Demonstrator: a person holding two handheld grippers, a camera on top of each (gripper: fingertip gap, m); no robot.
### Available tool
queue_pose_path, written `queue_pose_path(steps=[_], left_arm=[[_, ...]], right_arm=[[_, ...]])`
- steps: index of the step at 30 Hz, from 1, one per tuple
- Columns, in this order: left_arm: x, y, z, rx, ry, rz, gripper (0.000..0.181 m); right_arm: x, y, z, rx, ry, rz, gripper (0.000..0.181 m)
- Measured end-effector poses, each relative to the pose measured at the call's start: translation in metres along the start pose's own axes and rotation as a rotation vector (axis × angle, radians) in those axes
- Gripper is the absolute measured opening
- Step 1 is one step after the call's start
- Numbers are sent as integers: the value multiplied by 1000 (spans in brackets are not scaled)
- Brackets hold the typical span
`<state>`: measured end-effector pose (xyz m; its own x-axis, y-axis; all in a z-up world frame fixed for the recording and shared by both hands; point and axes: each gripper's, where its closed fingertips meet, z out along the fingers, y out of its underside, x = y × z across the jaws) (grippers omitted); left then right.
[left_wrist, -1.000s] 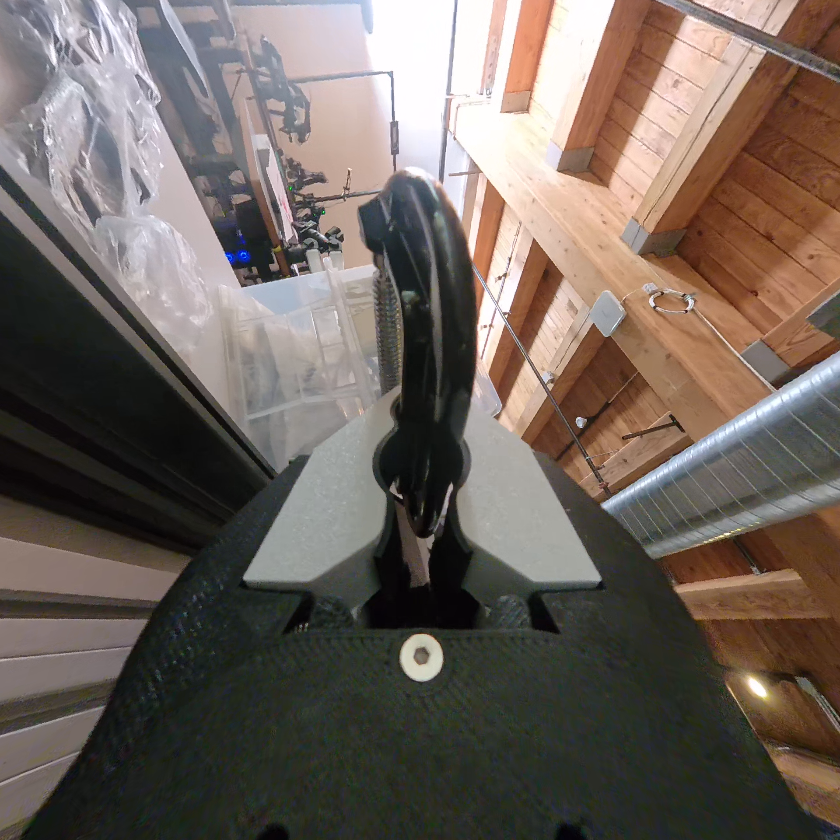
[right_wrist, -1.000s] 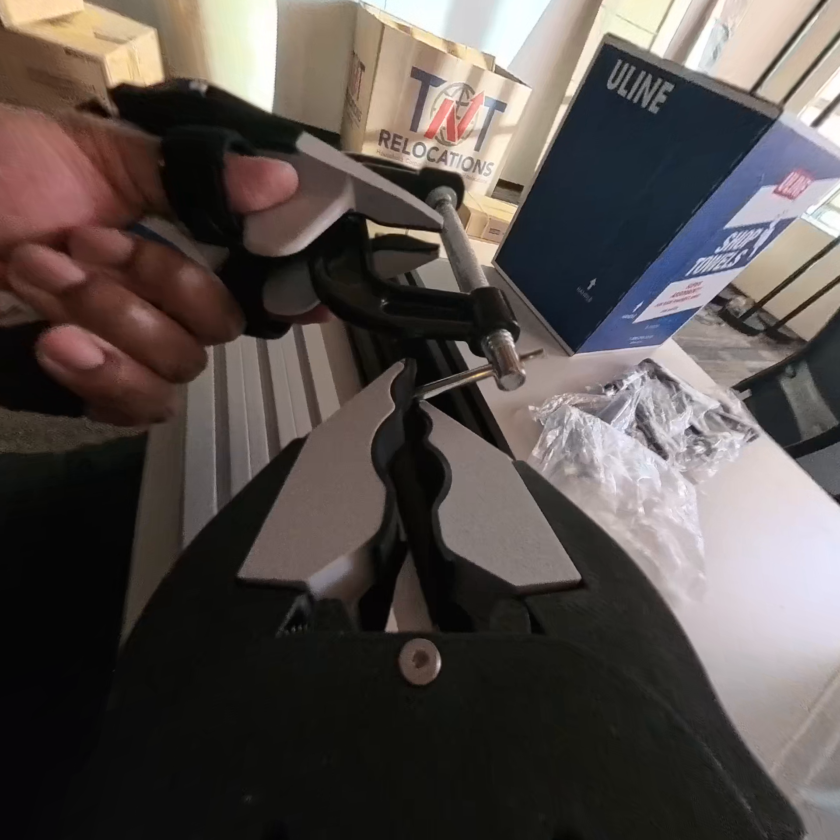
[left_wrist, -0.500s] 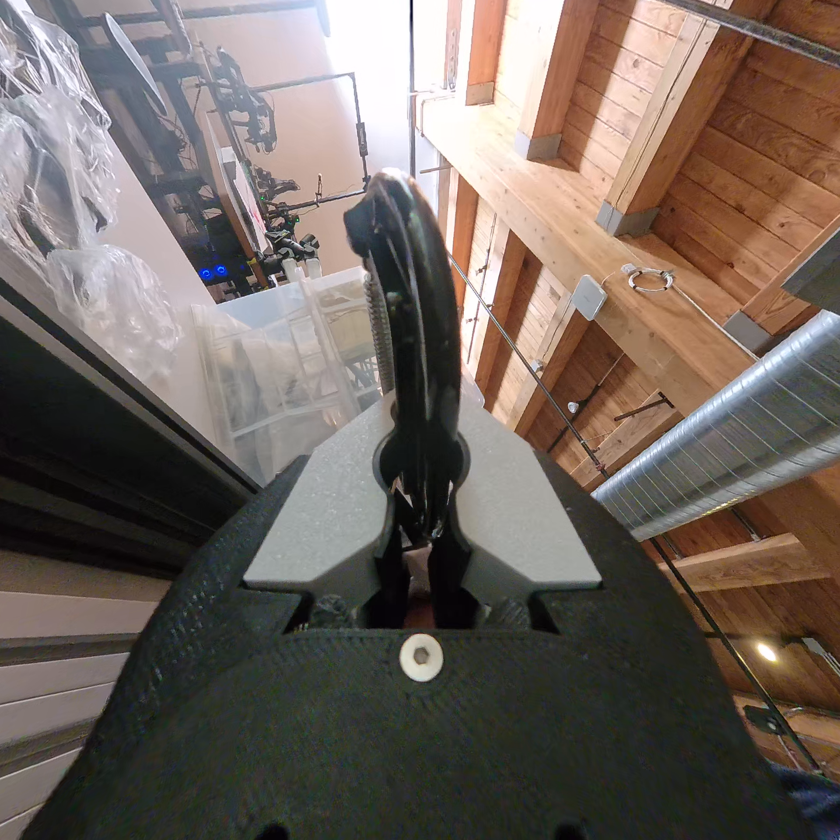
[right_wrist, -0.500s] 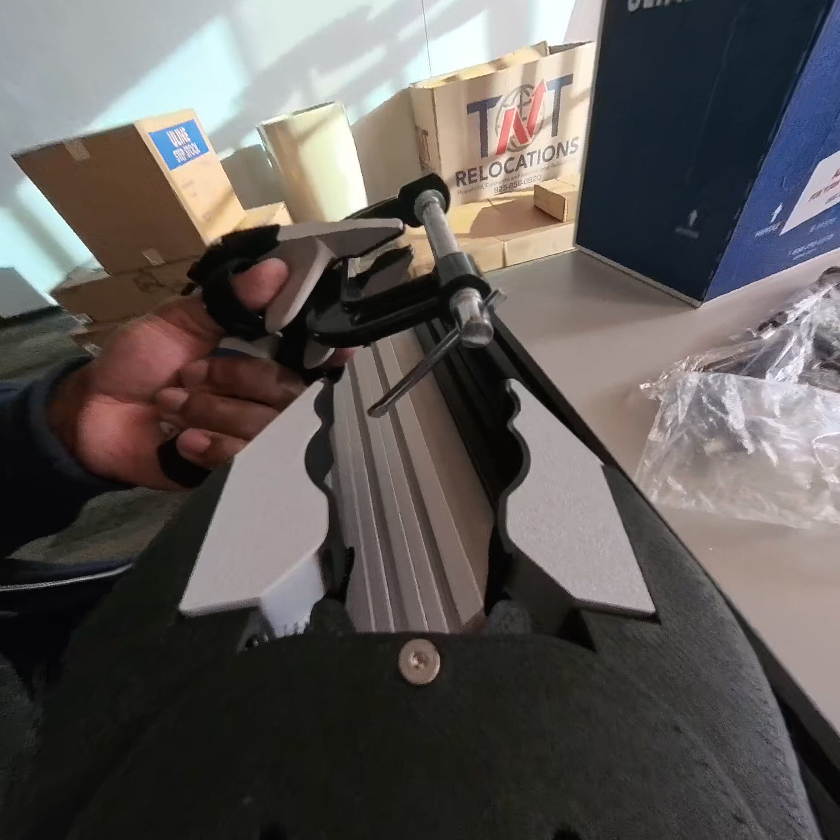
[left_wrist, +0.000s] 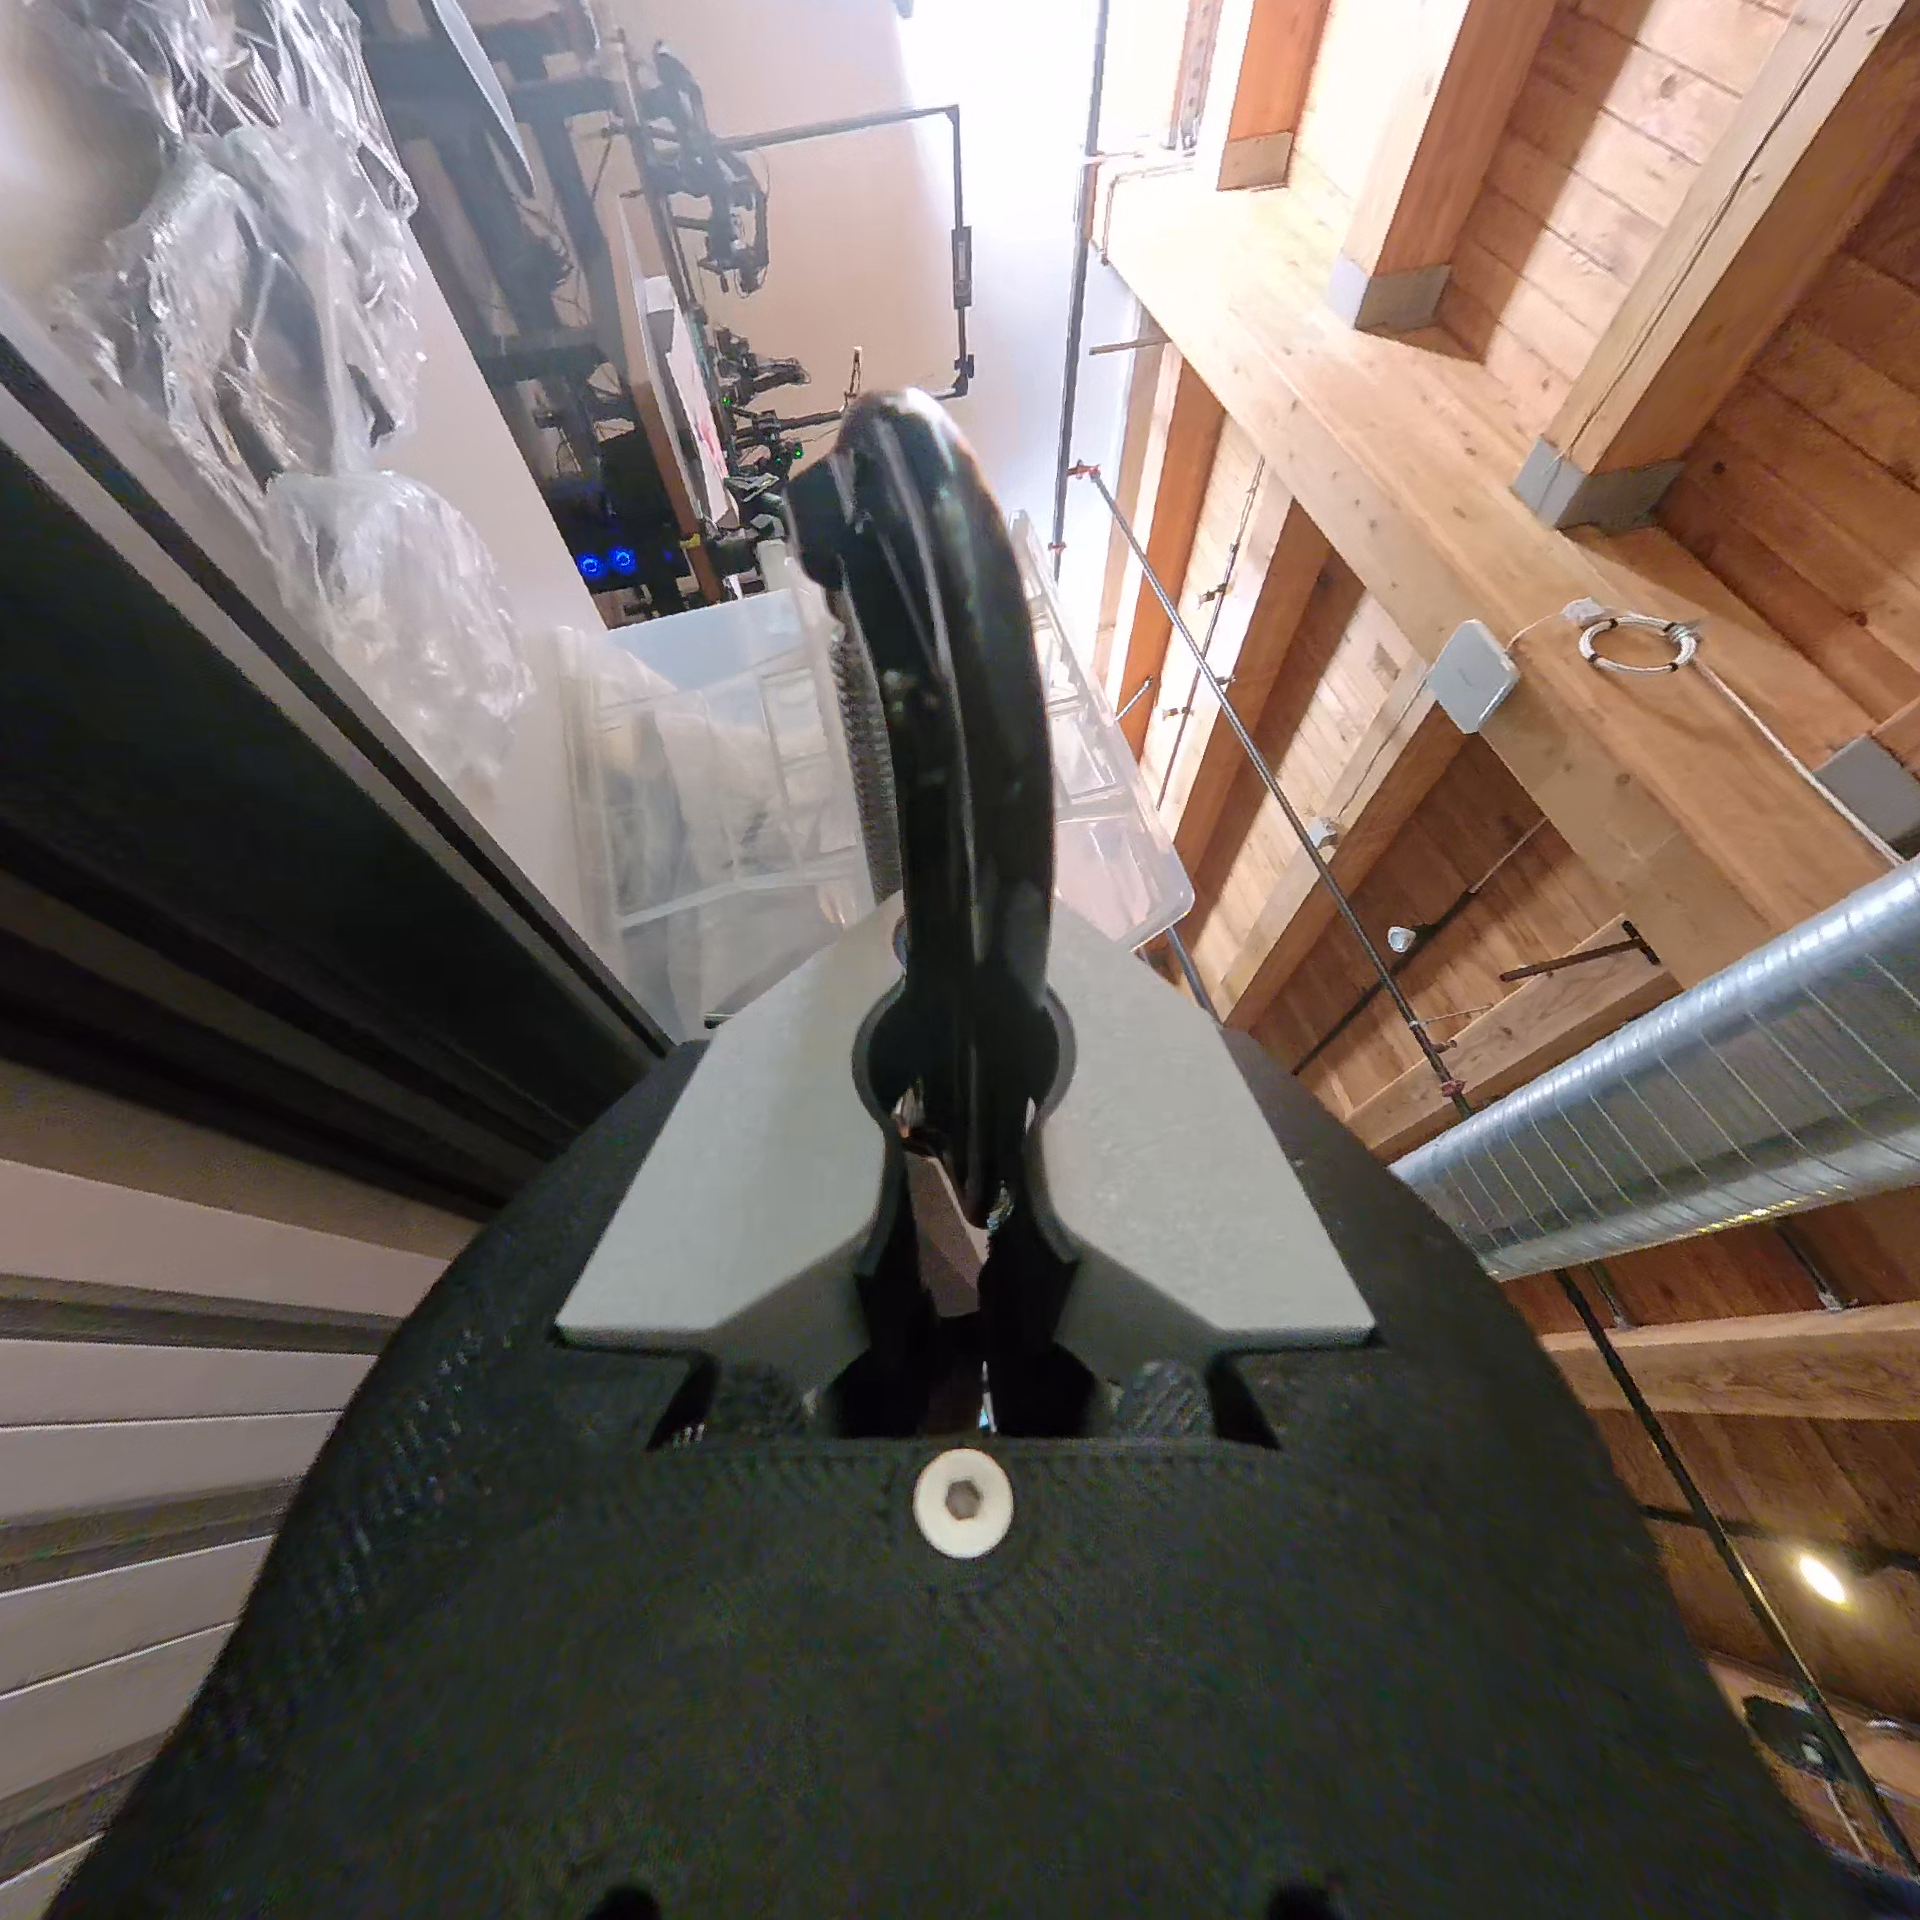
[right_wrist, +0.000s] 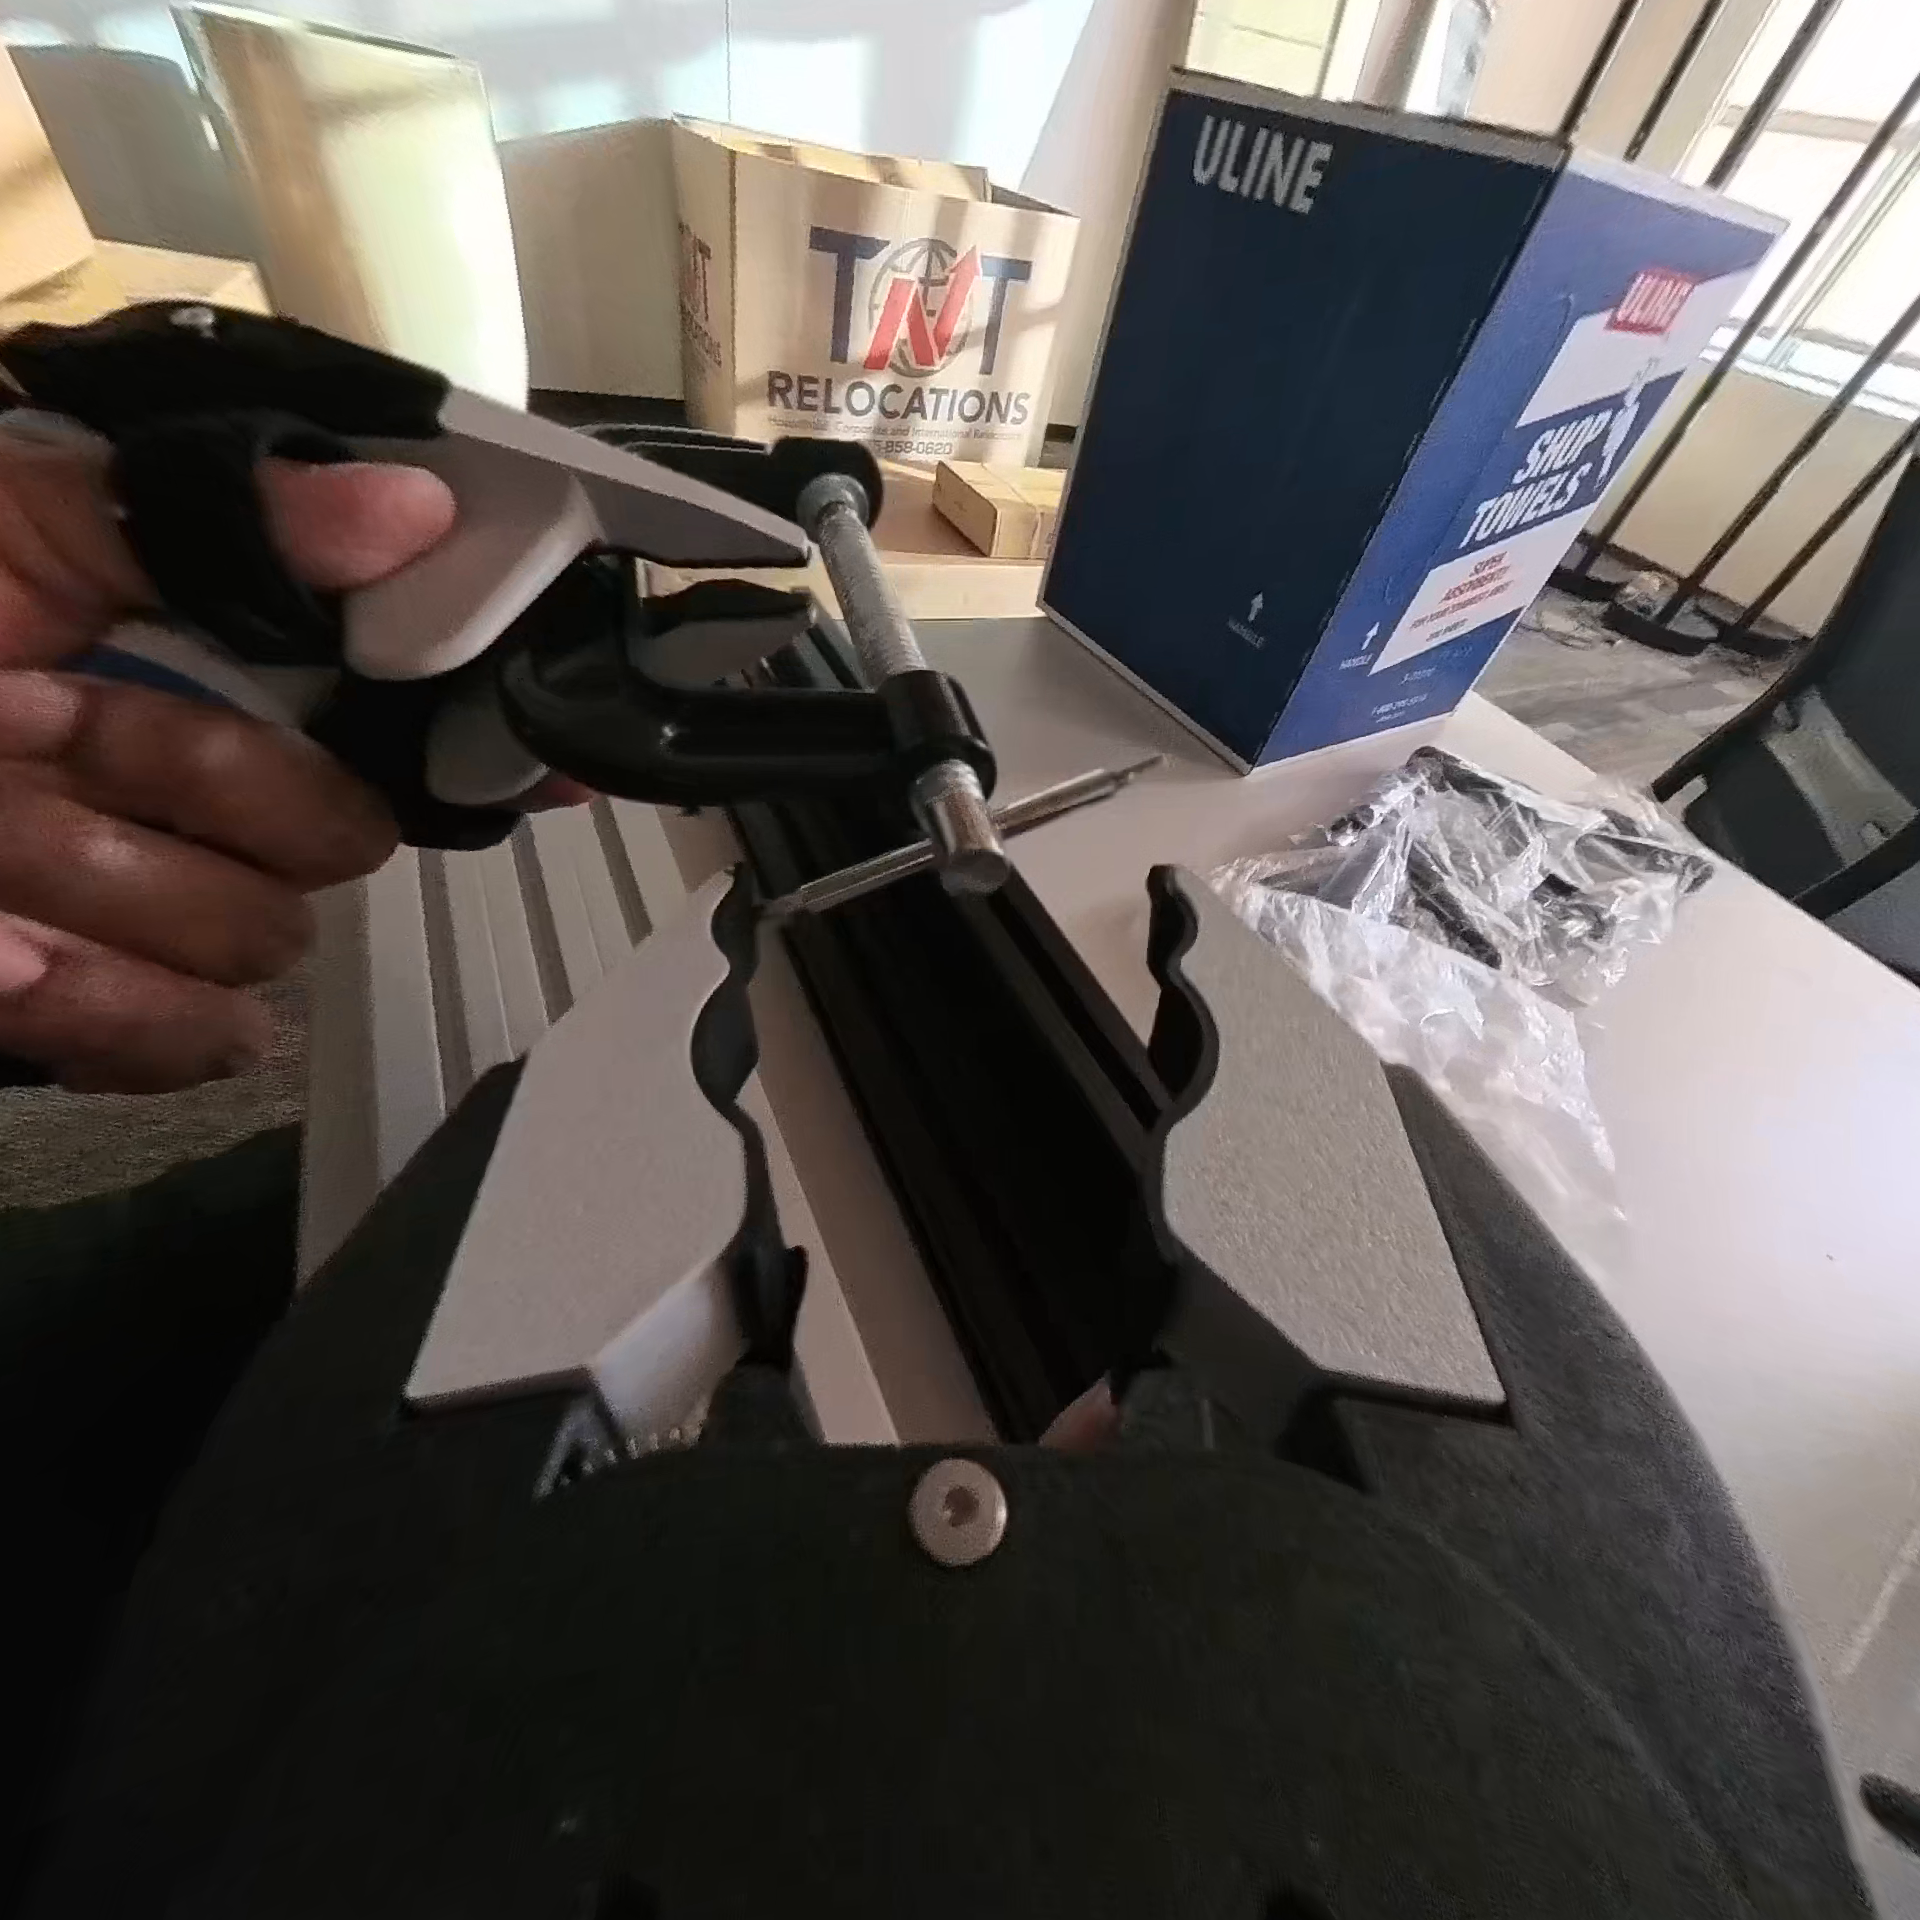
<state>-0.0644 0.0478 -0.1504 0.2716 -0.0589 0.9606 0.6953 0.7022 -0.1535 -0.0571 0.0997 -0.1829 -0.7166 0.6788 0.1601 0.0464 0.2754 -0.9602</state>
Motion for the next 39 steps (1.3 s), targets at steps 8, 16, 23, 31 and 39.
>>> queue_pose_path(steps=[8,16,23,31,39], left_arm=[[-1,0,0,2,-13,-2,17],[-6,-1,-2,7,-52,3,16],[-9,3,-1,-8,-55,-29,16],[-14,-1,-3,5,-43,-82,16],[-15,-5,-5,21,-38,-86,16]], right_arm=[[-11,-3,-2,60,-203,358,80],[-28,8,1,2,-235,222,84],[-24,5,7,25,-217,204,77],[-23,4,7,57,-180,65,58],[-24,3,10,74,-123,-41,60]])
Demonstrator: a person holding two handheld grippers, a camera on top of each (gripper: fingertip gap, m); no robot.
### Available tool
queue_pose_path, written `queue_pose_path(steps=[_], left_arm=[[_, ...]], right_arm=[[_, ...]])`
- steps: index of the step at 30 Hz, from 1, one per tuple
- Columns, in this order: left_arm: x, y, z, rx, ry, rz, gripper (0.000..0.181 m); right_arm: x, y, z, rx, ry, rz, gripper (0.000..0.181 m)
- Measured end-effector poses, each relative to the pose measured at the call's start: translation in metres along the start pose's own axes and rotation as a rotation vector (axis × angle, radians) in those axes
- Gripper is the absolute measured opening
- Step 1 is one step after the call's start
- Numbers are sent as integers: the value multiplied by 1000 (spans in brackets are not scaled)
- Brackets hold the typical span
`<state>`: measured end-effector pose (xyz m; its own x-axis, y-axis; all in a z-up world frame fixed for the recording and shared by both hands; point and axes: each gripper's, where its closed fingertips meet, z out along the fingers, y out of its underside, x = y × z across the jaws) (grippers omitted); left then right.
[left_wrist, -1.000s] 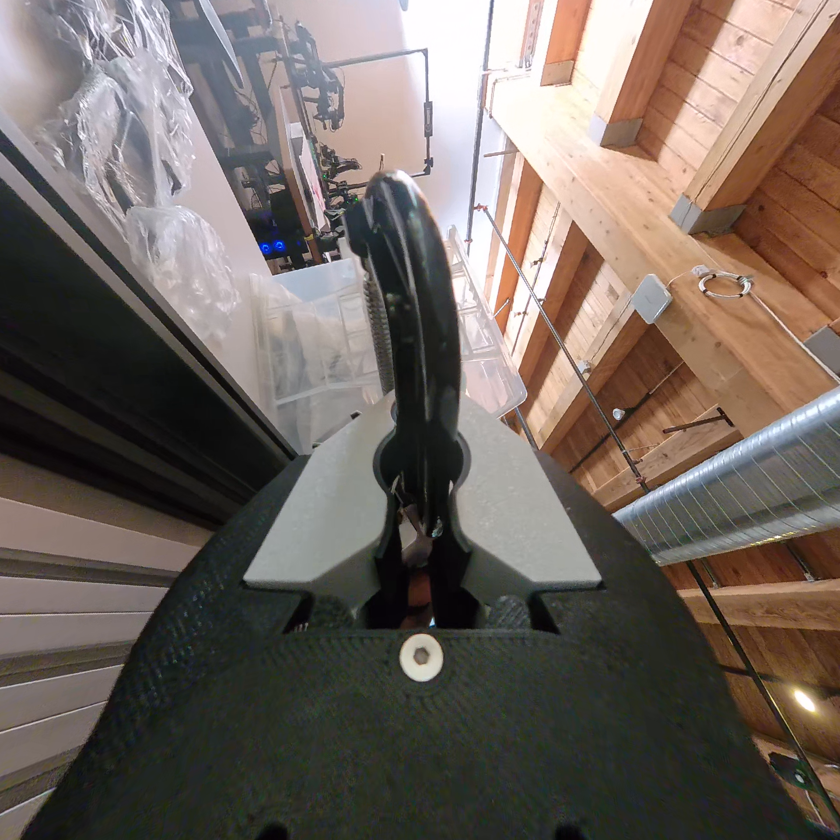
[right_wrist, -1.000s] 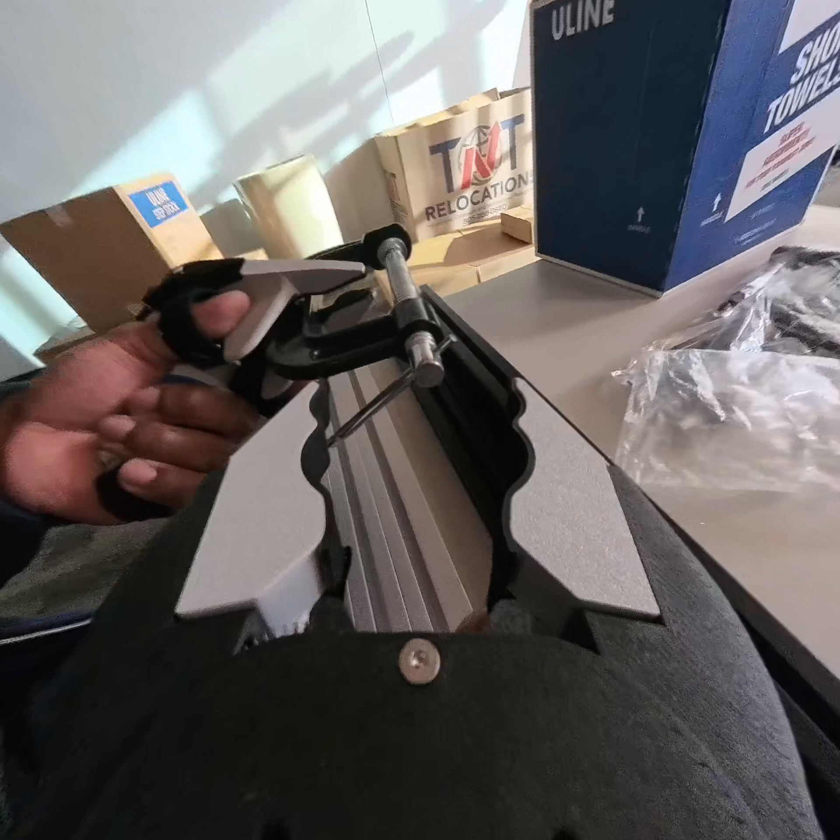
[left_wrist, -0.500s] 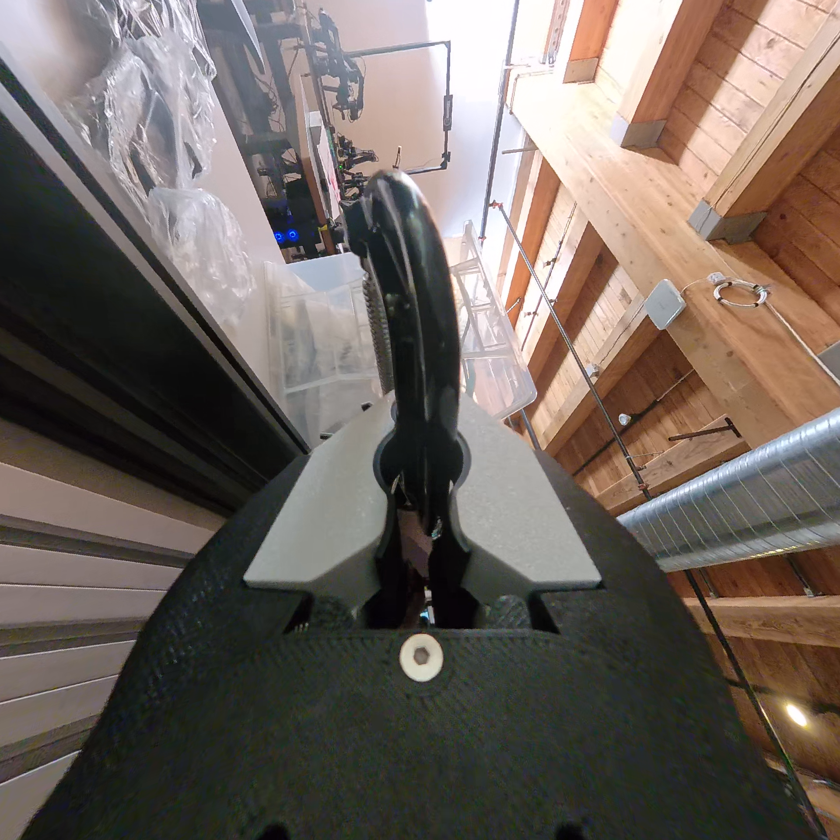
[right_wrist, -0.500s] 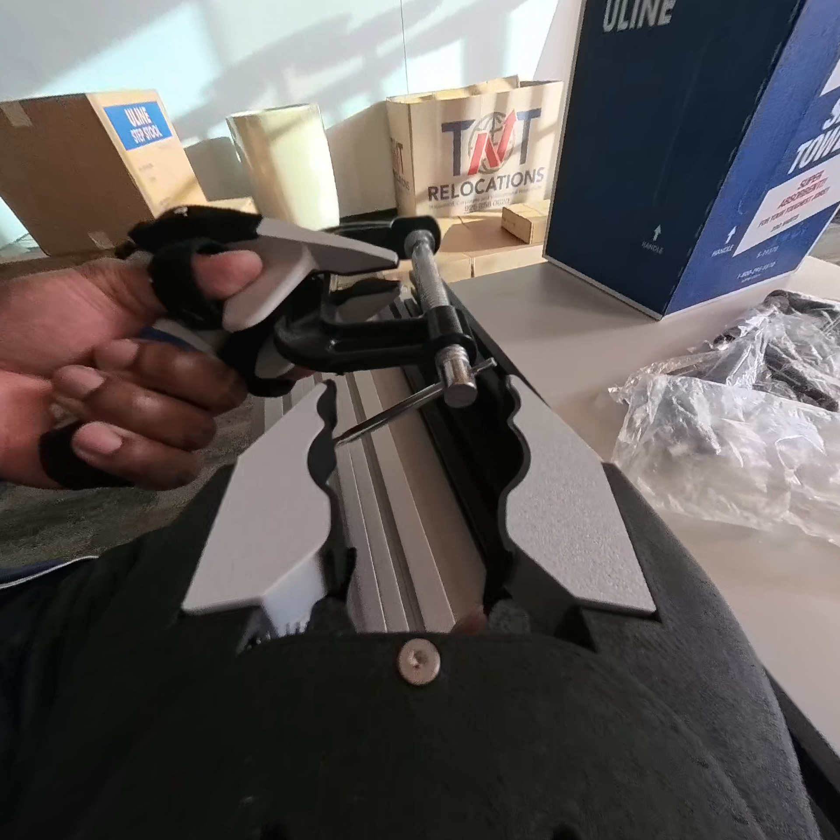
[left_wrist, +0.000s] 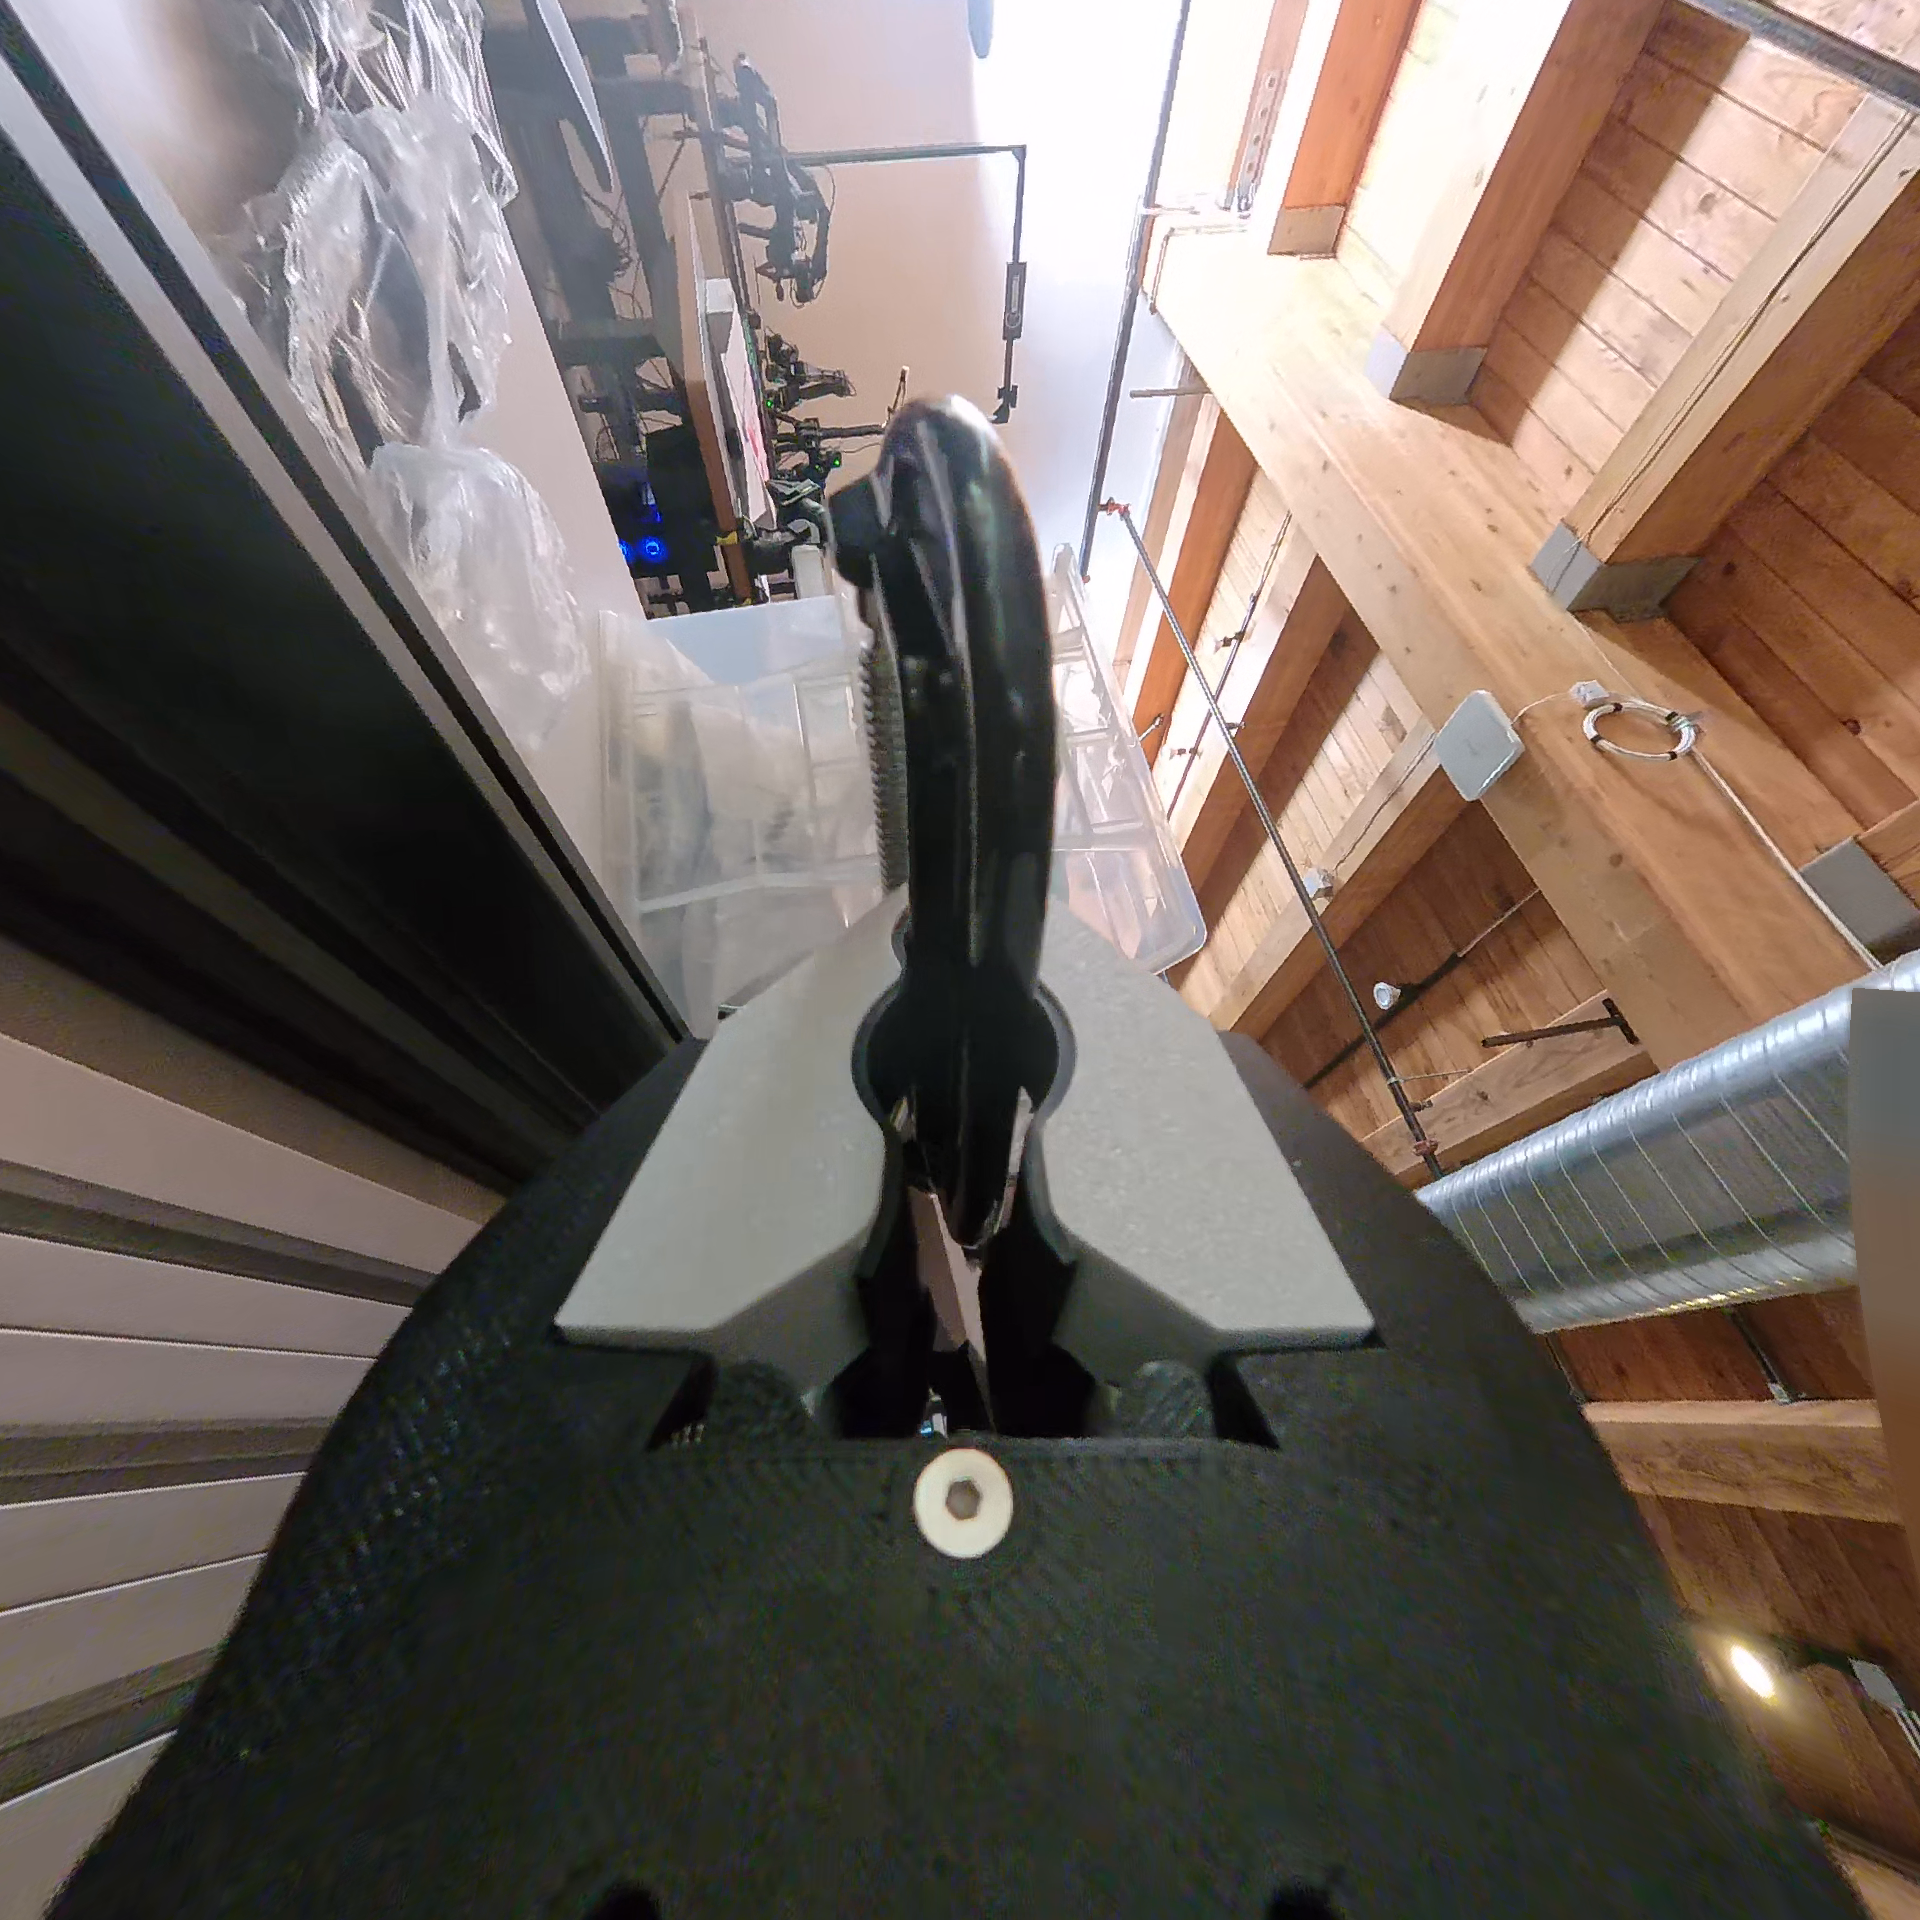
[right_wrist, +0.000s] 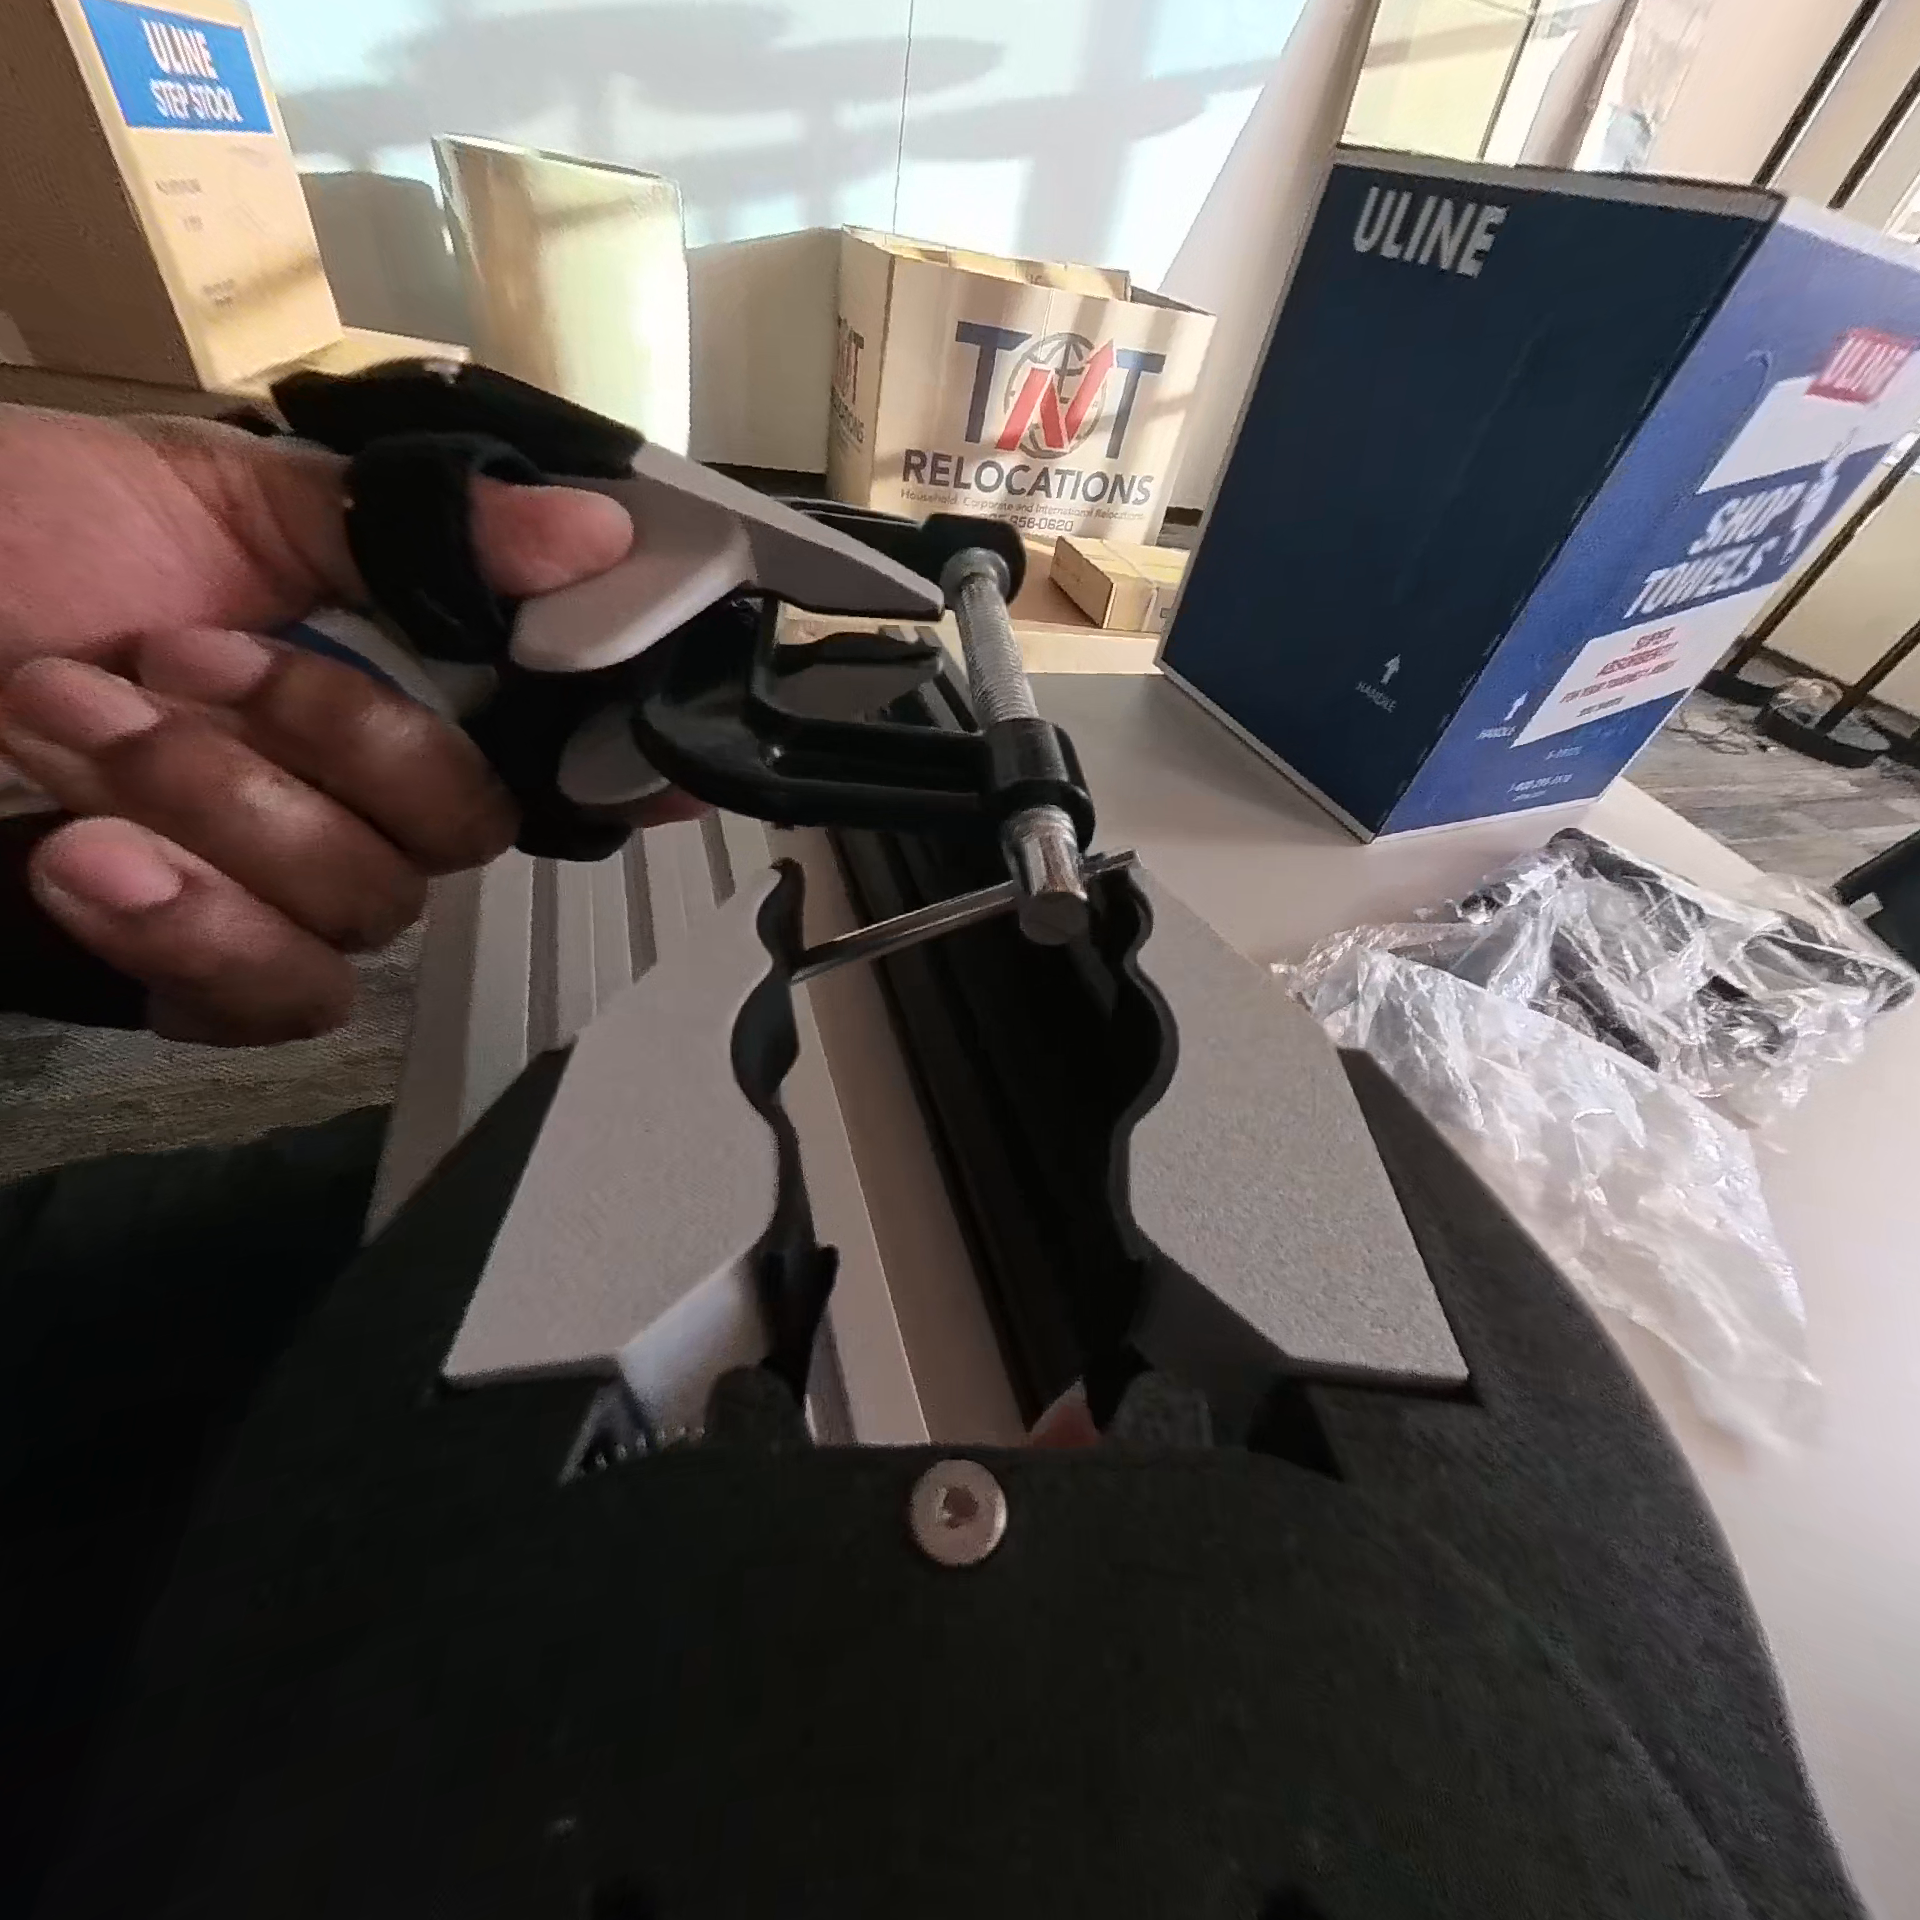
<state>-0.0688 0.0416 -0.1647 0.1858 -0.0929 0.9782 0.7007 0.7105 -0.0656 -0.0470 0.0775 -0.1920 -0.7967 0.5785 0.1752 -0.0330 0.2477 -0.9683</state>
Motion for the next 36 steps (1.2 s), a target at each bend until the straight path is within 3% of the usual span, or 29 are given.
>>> queue_pose_path(steps=[9,10,12,20,22,25,31,33,36], left_arm=[[-8,-1,-3,1,-35,-21,16],[-11,-1,-4,0,-64,-22,16],[-14,-3,-6,2,-80,-9,17],[-7,-8,-6,42,-10,-57,17],[-4,-12,-7,57,-1,-40,17],[1,-18,-10,75,0,-9,18],[6,-20,-10,83,2,36,16],[8,-17,-8,76,14,33,17],[10,-12,-7,67,25,31,18]], right_arm=[[6,4,3,-41,93,-239,57],[10,5,2,-50,134,-310,35],[8,10,1,-78,150,-453,22],[12,6,0,-78,193,-555,32],[10,11,-2,-102,167,-449,48],[3,13,-10,-99,117,-158,54],[-32,-17,-21,34,-231,874,57],[-30,-25,-19,87,-322,1112,60],[-21,-27,-14,144,-372,1325,66]])
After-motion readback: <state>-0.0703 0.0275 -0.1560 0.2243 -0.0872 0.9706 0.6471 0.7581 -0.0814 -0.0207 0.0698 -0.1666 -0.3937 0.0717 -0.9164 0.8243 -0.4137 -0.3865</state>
